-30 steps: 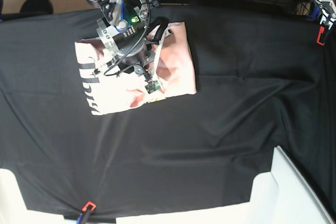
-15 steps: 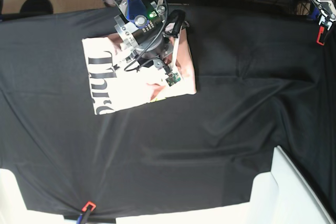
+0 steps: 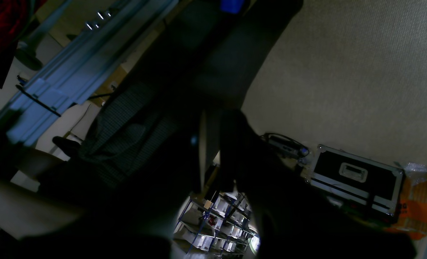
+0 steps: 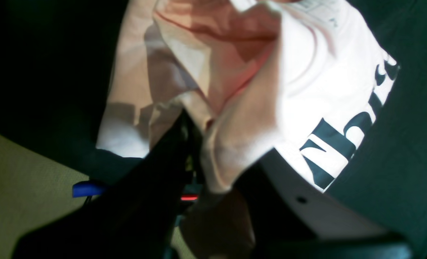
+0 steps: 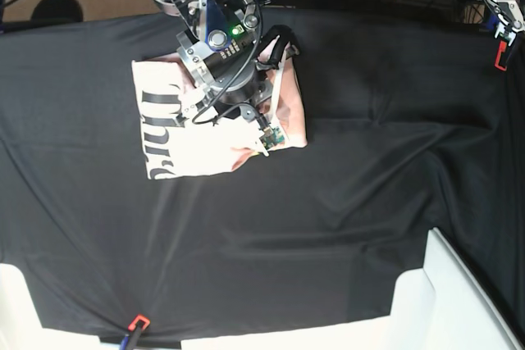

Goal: Fold the T-shirt properly
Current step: 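Fold the held end over the shirt toward the left gripper's fold, then release the shirt with the right gripper and lift away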

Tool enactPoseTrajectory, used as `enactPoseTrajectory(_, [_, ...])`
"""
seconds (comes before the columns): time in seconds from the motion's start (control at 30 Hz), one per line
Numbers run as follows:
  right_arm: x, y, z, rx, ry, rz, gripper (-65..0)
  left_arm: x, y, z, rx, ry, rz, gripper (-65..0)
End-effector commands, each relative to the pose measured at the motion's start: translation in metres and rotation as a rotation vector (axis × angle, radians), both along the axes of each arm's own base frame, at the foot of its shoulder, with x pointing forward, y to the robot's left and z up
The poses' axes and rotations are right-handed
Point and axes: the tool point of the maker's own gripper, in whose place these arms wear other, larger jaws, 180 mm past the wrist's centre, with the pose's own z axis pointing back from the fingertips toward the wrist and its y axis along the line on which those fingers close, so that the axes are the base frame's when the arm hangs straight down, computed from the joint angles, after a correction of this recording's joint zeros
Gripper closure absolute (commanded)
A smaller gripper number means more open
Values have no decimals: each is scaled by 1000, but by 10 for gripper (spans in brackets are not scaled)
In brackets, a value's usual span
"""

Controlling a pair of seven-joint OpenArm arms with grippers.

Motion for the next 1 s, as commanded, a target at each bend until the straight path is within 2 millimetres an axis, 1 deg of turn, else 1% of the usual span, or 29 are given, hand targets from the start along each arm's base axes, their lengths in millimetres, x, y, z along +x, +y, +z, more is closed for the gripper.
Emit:
enactPoseTrajectory(0.0, [8,8,12,35,-42,0,-3,2,12,13,46,9,-7,-62])
enactPoseTrajectory(0.07, [11,9,14,37,-49,-1,-3,2,11,12,44,8,-6,-62])
enactPoseTrajectory(0.17, [11,11,14,38,-48,2,-3,3,11,12,44,6,-6,-62])
enactPoseTrajectory(0.27, [4,27,18,50,-58,59,-3,4,11,12,44,4,-6,-62])
enactPoseTrajectory(0.37, [-1,35,18,54,-56,88,-3,4,11,12,44,4,-6,-62])
enactPoseTrajectory(0.53, [-5,34,6,30,-24,93,-6,2,11,12,44,9,-6,-62])
enactPoseTrajectory(0.73, [-3,37,6,43,-44,101,-13,4,11,12,44,4,-6,-62])
enactPoseTrajectory(0.77, [-3,37,4,38,-39,103,-32,4,11,12,44,4,-6,-62])
enactPoseTrajectory(0.8, [-4,37,2,36,-35,103,-68,4,11,12,44,4,-6,-62])
enactPoseTrajectory(0.93, [-6,38,1,36,-31,105,-302,4,11,12,44,4,-6,-62])
enactPoseTrajectory(0.97, [-6,37,2,37,-30,104,-348,4,11,12,44,4,-6,-62])
